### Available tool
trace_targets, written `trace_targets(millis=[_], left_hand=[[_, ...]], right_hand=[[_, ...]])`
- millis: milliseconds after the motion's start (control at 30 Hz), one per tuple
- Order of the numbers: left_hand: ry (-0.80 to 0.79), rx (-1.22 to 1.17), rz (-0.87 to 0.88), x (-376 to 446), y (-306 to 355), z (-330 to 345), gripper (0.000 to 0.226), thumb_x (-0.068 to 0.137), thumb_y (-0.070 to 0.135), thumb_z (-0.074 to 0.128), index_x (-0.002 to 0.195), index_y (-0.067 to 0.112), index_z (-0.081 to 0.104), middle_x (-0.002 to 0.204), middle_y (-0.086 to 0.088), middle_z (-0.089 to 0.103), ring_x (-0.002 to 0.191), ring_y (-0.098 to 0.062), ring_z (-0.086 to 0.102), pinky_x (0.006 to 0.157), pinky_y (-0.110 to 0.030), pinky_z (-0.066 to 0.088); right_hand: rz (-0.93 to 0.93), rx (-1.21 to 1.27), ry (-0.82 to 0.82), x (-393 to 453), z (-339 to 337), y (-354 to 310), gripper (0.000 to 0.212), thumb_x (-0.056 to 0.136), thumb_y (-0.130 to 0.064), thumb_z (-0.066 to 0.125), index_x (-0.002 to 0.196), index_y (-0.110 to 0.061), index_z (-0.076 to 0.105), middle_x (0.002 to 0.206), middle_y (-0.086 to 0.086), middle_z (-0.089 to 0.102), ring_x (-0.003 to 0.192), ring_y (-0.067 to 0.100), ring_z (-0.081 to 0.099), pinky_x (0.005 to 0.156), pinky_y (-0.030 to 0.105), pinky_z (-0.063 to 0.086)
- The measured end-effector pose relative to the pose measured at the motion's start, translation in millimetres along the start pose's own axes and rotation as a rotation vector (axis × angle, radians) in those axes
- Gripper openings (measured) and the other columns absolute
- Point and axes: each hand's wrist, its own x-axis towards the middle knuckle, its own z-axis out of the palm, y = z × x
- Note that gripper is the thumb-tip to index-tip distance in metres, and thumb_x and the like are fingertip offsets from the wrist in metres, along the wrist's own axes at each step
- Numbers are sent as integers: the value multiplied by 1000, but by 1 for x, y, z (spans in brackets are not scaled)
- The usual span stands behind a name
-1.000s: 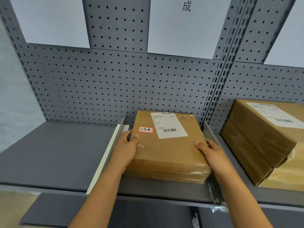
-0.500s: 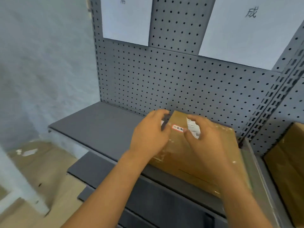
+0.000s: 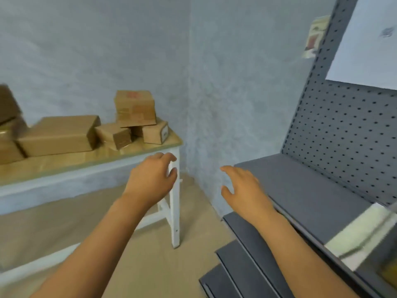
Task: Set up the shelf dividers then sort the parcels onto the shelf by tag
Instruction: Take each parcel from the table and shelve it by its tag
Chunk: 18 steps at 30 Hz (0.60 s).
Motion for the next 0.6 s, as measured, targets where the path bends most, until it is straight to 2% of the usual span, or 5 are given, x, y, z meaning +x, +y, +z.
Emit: trace_targets(millis=[267,600], left_hand=[[44,173,-129,24,-182,-68,34,98,35,52,129,23,58,120,1,65,97,-23,64,72,-35,53],[73,303,-315,55,-338,-101,35,97,36,51,129,24,57,122,4,65,105,-20,63,74,-34,53]], right_hand=[[-125,7,-25,120,90,-132,50,98,-28,54,146,-21,44,134,5,57,122,27,50,101,36,39],[-333,17,-114,243,166,-248,46,98,-27,53,143,-22,47,134,2,56,125,26,48,101,40,44]])
